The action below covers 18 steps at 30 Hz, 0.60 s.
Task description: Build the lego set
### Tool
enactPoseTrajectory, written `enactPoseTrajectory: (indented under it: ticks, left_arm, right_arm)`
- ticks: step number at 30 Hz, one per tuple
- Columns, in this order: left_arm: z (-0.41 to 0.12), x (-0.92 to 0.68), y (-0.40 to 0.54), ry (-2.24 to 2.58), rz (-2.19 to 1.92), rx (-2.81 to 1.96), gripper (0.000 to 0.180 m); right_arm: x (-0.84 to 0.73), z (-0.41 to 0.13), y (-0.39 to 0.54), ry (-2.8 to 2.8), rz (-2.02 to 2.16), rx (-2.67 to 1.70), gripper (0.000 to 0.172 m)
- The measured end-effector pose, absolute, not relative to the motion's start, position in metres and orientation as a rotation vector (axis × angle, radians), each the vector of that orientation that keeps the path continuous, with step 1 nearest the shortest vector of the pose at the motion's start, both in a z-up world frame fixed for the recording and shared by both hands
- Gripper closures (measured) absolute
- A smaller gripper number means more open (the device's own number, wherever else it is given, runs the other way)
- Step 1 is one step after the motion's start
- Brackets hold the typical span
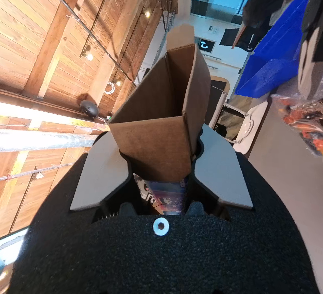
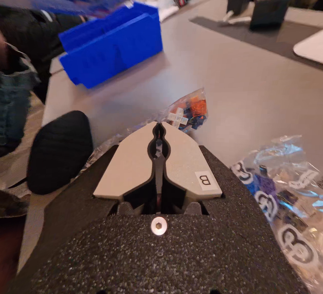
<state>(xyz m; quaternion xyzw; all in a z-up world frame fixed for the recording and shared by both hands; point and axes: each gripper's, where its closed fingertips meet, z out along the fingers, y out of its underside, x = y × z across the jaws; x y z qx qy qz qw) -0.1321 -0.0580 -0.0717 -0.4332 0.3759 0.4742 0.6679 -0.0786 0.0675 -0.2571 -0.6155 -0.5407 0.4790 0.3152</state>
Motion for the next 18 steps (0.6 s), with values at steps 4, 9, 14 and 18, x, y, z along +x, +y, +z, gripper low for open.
enactPoseTrajectory:
  ticks: [4,9,14,18]
  left_arm:
    - [-0.07,-0.131,-0.057,0.873,1.087,-0.972,0.106]
    - [-0.071,-0.131,-0.052,0.902,1.124,-0.964,0.105]
    - [-0.076,-0.12,-0.04,1.064,1.335,-0.908,0.105]
    - [-0.077,-0.108,-0.031,1.199,1.564,-0.805,0.105]
  right_arm:
    - [-0.07,-0.276,0.092,-1.419,1.068,-1.699,0.148]
    - [-0.042,-0.234,0.084,-1.333,0.966,-1.515,0.125]
    - [-0.023,-0.152,0.033,-1.183,0.996,-1.162,0.128]
    - [-0.022,-0.098,-0.003,-0.963,1.115,-0.999,0.134]
